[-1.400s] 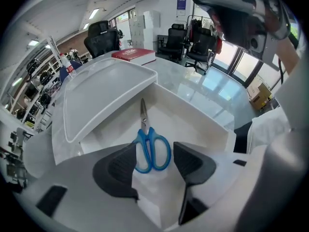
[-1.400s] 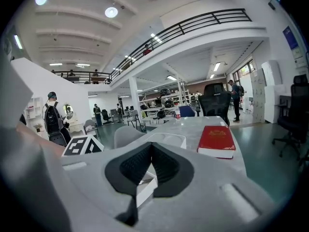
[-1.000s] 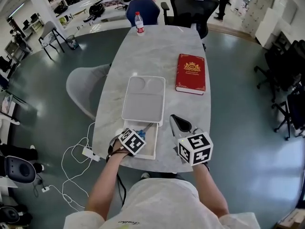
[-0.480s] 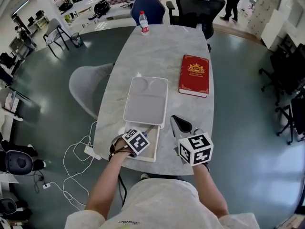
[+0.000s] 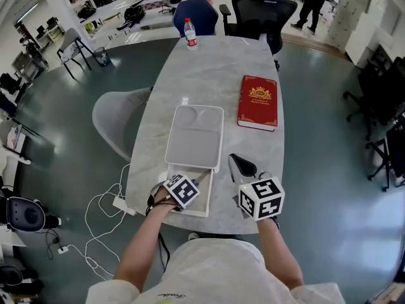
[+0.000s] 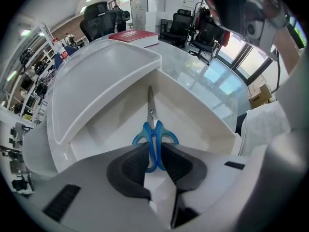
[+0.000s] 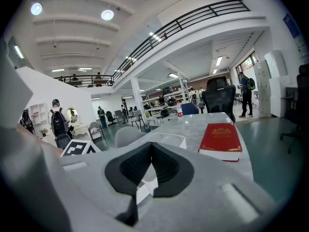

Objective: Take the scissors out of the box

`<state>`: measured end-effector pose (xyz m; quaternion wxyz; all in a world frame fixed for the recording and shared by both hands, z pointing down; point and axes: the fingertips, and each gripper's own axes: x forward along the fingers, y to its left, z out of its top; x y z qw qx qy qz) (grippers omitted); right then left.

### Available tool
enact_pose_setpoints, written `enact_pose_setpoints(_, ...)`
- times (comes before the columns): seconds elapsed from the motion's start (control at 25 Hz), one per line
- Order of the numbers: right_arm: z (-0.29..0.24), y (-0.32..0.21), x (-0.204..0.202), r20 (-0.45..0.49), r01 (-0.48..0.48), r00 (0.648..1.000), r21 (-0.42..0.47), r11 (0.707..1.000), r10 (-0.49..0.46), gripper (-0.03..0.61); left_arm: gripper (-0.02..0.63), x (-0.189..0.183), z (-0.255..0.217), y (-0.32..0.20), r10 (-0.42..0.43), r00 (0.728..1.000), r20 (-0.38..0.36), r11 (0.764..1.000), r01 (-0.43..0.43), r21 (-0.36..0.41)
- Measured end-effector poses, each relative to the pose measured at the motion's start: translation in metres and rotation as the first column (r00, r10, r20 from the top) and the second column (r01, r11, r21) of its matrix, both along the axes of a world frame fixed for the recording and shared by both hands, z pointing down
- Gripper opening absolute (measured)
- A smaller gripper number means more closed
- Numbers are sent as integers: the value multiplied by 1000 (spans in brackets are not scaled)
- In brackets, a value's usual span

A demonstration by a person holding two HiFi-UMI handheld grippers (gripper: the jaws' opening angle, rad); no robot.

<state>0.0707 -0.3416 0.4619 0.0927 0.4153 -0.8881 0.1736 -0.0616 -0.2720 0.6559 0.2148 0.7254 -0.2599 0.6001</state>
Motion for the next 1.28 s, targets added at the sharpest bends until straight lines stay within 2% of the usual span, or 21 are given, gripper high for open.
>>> enact_pose_setpoints(0.56,2,18,-18,-7,-22,1000,-8,1000,22,5,80,-15,-28,13,0,999,-52,997,4,83)
enact_pose_setpoints(0.92,0,27,-36,-16,-30,999,-1,1000,30,5,80,-26,-52,20,4,992,-126,986,17,164)
enact_pose_setpoints(1.08,-3,31,-43,-20,-35,999,10,999,35,5,80,-31,-70,25,-1,987,-164,979,34,201)
enact_pose_setpoints(1.28,-10,33,-45,-17,-47,999,18,999,47,5,80,-40,-97,25,-36,975,-221,960,95,264)
